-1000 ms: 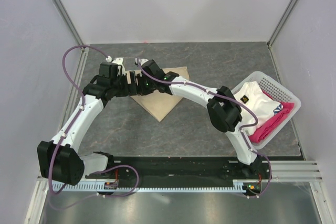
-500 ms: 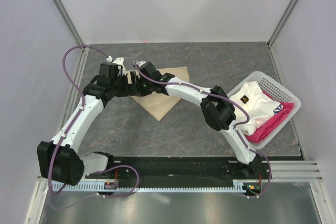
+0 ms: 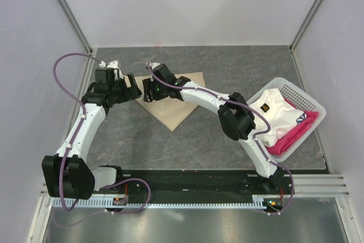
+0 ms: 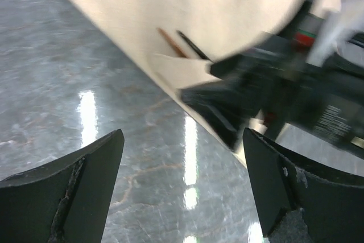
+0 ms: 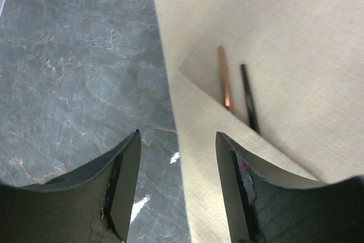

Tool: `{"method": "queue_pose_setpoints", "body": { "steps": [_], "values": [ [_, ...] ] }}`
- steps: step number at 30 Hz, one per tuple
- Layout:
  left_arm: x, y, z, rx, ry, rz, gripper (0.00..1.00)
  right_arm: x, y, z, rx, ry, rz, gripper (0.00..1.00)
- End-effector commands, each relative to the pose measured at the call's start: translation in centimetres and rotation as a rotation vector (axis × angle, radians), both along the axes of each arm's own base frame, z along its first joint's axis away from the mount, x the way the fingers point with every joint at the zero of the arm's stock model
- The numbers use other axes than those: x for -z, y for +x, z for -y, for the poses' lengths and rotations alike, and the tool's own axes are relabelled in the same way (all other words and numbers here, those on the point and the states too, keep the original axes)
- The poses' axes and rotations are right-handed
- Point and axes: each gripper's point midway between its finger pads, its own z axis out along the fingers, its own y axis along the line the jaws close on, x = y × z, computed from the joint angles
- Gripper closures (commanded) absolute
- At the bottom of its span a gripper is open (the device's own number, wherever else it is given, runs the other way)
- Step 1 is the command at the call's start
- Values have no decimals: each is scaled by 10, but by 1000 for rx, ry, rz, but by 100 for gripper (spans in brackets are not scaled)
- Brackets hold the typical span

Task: Fold the napkin, place the utensils inside, and roll it up
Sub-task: Fold the napkin

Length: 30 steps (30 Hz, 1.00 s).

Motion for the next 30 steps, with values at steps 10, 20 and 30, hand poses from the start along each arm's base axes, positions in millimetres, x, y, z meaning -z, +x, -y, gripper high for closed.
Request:
{"method": "queue_pose_setpoints", "body": {
  "steps": [10, 20, 30],
  "values": [
    [32, 61, -68, -381, -190, 26, 18, -85, 24, 81, 86, 88, 109, 34],
    [95, 131, -135, -634, -271, 15, 39, -129, 3, 163, 162, 121, 164, 33],
    [132, 184, -168, -670, -395, -5, 44, -139, 1, 183, 173, 128, 176, 31]
  ]
}}
